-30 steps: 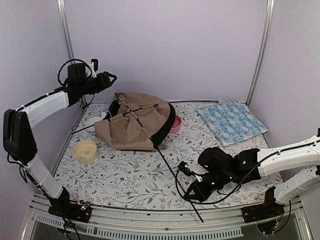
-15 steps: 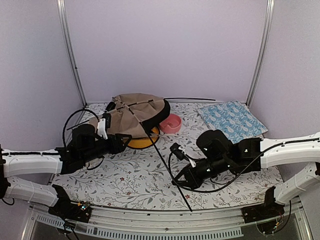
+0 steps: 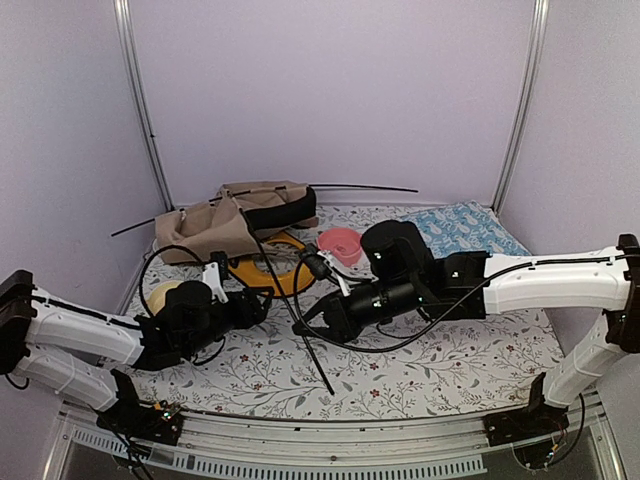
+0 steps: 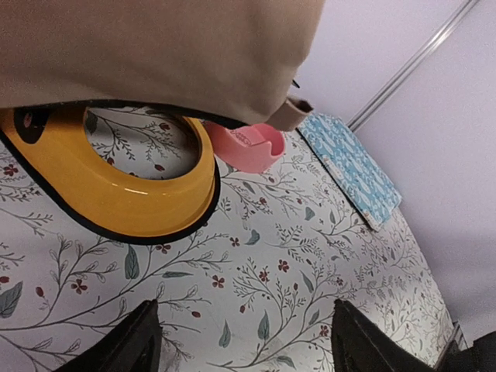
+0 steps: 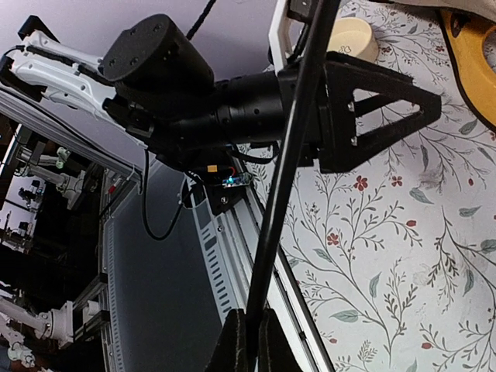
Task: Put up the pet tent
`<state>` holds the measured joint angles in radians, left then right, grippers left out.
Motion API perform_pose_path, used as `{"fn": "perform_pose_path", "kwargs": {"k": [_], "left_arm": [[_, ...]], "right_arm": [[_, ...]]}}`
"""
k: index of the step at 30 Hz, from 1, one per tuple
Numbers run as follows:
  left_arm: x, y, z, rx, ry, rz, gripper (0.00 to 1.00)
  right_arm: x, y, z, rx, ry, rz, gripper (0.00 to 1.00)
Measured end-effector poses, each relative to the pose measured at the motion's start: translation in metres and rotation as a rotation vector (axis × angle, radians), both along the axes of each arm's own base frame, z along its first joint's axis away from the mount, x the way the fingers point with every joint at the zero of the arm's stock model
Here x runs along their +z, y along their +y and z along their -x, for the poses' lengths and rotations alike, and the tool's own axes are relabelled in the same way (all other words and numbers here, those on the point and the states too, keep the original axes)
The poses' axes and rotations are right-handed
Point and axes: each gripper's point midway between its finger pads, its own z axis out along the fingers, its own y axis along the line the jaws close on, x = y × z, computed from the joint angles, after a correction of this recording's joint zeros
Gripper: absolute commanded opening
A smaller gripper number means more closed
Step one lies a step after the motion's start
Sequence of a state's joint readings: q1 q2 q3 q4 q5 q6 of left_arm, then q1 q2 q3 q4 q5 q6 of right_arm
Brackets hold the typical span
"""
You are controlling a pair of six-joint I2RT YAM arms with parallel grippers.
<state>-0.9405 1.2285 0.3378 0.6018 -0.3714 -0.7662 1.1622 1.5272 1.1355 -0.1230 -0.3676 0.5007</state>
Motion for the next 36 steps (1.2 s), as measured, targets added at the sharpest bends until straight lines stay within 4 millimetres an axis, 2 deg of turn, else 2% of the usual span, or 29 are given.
{"fn": "perform_pose_path", "kwargs": {"k": [3,7,13,18,26,36], "left_arm": [[-0.006,0.004,-0.007,0.069,0.011,0.0,0.81],[-0.001,0.011,-0.022,0.19,-0.002,0.019,0.82],[0.015,-0.002,-0.053,0.302,-0.077,-0.006,0.83],[0.017,-0.007,-0.07,0.367,-0.141,-0.101,0.84],[0.019,-0.004,-0.08,0.418,-0.241,-0.248,0.87],[0.033,-0.011,-0.079,0.39,-0.353,-0.162,0.87]], "right_arm": [[0.007,0.009,-0.005,0.007,0.01,-0.033,0.0],[0.016,0.016,-0.01,0.009,0.017,-0.06,0.0],[0.031,0.02,-0.014,0.013,0.027,-0.1,0.0],[0.033,0.023,-0.017,0.017,0.04,-0.108,0.0],[0.038,0.028,-0.018,0.027,0.05,-0.119,0.0],[0.033,0.029,-0.019,0.027,0.06,-0.11,0.0]]}}
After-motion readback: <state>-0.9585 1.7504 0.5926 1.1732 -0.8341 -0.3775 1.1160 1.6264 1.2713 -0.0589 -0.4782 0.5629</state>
